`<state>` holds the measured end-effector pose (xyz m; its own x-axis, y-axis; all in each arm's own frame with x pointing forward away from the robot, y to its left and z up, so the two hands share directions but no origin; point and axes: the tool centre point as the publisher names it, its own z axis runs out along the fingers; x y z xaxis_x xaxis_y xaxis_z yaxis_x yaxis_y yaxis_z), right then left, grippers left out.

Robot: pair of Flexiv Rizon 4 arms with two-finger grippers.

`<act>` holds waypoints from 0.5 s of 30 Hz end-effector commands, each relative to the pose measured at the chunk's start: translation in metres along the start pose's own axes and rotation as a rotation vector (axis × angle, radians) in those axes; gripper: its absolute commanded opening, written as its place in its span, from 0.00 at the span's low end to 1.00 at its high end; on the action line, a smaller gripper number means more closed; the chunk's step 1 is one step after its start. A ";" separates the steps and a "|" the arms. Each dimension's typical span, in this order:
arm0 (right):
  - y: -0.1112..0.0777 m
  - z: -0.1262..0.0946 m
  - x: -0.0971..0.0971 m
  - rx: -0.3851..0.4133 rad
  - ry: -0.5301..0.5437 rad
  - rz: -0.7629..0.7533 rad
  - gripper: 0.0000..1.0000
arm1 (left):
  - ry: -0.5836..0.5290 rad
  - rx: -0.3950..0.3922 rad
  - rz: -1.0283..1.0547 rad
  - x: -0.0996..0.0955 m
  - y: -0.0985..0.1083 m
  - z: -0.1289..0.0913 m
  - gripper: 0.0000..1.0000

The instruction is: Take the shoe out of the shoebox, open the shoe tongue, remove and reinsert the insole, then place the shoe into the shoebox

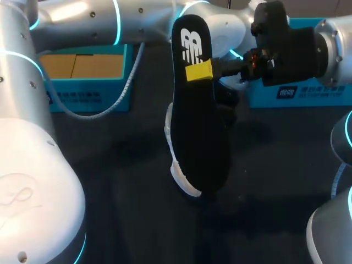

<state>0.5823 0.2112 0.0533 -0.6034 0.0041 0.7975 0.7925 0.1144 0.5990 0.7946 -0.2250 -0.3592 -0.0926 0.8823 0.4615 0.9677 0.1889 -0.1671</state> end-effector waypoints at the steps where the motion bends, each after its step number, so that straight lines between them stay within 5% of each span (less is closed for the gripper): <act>1: 0.002 0.004 -0.001 0.001 0.000 0.001 0.00 | 0.045 0.001 0.023 -0.015 -0.002 -0.001 0.00; 15: 0.002 0.004 -0.001 0.001 0.000 0.001 0.00 | 0.100 -0.003 0.104 -0.015 -0.014 0.018 0.00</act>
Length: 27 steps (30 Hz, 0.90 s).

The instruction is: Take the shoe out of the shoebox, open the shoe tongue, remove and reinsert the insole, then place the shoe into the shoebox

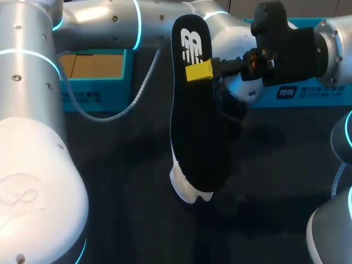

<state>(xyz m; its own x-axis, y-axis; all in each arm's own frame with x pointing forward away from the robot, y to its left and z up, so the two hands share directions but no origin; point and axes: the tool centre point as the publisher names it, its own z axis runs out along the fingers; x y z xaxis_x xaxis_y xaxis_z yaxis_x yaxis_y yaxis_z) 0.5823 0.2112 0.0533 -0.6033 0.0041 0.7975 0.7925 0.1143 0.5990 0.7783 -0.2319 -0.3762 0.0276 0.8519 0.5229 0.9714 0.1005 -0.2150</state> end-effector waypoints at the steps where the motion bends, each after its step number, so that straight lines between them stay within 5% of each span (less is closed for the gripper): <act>1: 0.002 0.004 -0.001 0.001 0.000 0.001 0.00 | 0.006 0.000 0.012 -0.004 -0.001 0.003 0.00; 8: 0.002 0.004 -0.001 0.001 0.000 0.001 0.00 | 0.024 -0.006 0.014 -0.010 -0.003 0.009 0.05; 10: 0.002 0.004 -0.001 0.001 0.000 0.001 0.00 | 0.034 -0.004 0.012 -0.012 -0.003 0.011 0.49; 13: 0.002 0.004 -0.001 0.001 0.000 0.001 0.00 | 0.037 0.005 0.011 -0.011 -0.003 0.012 0.94; 14: 0.002 0.004 -0.001 0.001 0.000 0.001 0.00 | 0.036 0.006 0.010 -0.011 -0.003 0.012 1.00; 27: 0.002 0.004 -0.001 0.001 0.000 0.001 0.00 | -0.078 -0.008 -0.018 -0.001 -0.002 -0.025 1.00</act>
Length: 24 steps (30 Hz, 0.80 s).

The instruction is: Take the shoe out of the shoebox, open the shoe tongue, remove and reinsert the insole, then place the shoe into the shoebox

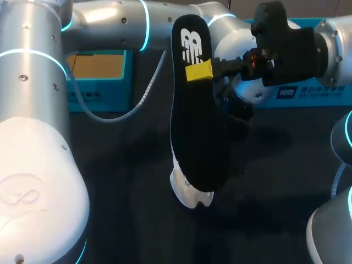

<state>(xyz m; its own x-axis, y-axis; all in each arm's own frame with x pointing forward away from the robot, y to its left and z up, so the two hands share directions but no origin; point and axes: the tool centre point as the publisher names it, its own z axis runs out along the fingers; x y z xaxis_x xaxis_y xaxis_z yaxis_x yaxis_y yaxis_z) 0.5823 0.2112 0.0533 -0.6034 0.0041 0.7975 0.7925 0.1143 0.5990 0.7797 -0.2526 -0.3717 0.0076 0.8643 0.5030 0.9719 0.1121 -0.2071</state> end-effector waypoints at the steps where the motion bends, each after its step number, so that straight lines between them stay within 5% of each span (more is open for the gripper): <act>1: 0.002 0.004 -0.001 0.001 0.000 0.001 0.00 | -0.069 -0.005 -0.005 0.016 0.000 -0.014 1.00; 24: 0.002 0.004 -0.001 0.001 0.000 0.001 0.00 | -0.420 -0.027 -0.082 0.058 0.032 -0.090 1.00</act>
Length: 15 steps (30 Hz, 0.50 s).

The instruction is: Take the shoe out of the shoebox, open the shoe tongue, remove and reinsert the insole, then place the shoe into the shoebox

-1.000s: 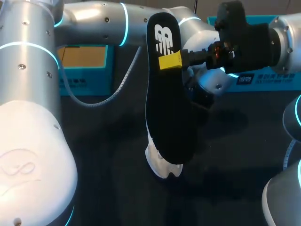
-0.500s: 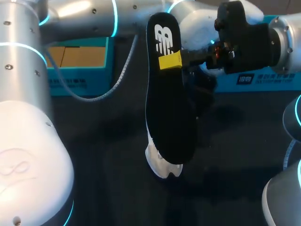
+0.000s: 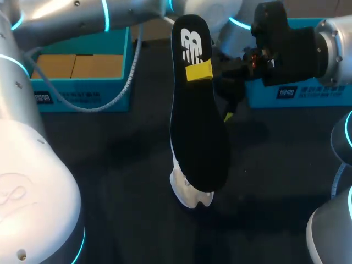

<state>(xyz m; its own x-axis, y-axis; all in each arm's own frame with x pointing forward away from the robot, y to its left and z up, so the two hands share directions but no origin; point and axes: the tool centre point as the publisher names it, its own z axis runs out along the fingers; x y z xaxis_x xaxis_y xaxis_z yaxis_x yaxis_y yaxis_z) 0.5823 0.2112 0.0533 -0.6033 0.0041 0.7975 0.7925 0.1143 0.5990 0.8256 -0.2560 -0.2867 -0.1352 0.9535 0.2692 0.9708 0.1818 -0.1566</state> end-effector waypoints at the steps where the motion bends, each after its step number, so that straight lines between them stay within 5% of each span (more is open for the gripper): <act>1: 0.002 0.004 -0.001 0.001 0.000 0.001 0.00 | -0.157 -0.006 0.002 0.016 0.009 -0.014 1.00; 15: 0.017 -0.038 -0.035 -0.154 -0.117 0.121 0.00 | -0.354 -0.044 0.007 0.038 0.016 -0.054 1.00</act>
<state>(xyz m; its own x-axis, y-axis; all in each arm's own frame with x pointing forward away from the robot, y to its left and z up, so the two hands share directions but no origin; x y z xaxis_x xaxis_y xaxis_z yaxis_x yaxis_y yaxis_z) 0.6270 0.1874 0.0466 -0.5047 0.1277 0.8538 0.8587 -0.0280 0.5117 0.8509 -0.2401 -0.2355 -0.1663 0.9832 0.0752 0.9769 0.1747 -0.1230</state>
